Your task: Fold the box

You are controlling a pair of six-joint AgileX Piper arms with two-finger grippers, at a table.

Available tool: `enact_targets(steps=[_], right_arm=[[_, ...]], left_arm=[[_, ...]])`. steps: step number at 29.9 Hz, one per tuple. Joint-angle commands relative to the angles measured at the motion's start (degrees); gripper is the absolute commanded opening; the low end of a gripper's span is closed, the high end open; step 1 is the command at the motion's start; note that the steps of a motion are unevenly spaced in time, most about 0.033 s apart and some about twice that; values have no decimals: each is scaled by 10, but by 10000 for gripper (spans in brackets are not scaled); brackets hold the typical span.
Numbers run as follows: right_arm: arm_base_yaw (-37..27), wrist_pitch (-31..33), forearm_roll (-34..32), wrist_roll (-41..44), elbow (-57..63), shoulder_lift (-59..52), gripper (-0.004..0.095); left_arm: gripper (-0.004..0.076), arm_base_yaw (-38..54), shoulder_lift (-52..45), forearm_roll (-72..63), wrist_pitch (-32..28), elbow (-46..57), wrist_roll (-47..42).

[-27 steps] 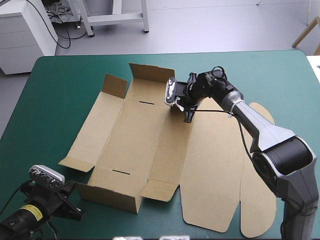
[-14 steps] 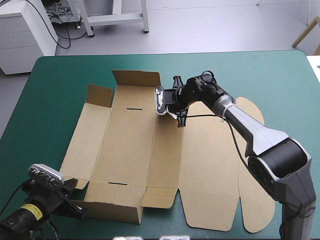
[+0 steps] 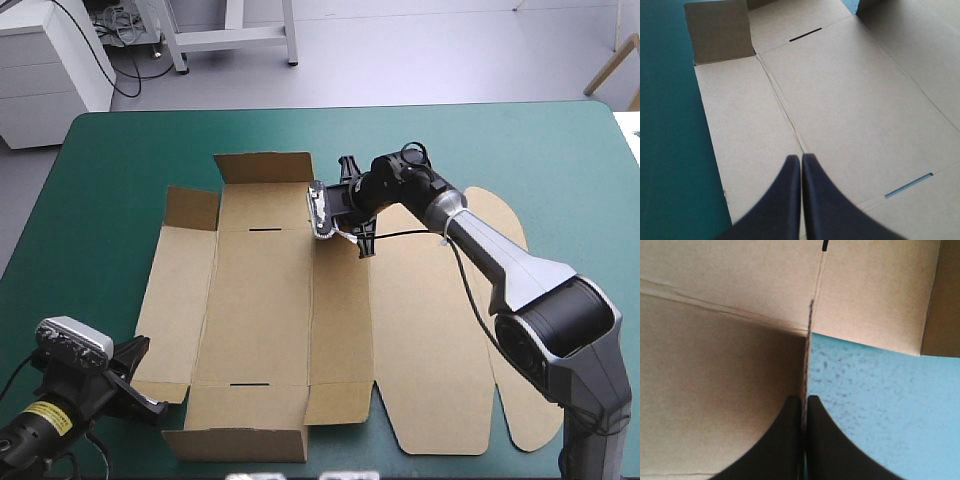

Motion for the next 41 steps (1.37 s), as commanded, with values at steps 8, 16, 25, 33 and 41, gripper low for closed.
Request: enact_targets(steps=[8,16,25,33,41], right_arm=[[2,-34,16,8,-20,-33,182],[2,-39,4,90,-20,-43,719],[2,-16,-125,381,-24,-92,423],[0,63,-198,591,-24,-132,-15],[-39,98,-194,764,-24,-173,-14]], left_arm=[[-10,-3,5,-1,-38,-21,-3],[-10,-3,5,-1,-35,-21,-3],[-10,-3,5,-1,-35,-21,-3],[-10,-3,5,-1,-48,-21,-3],[-10,-3,5,-1,-60,-21,-3]])
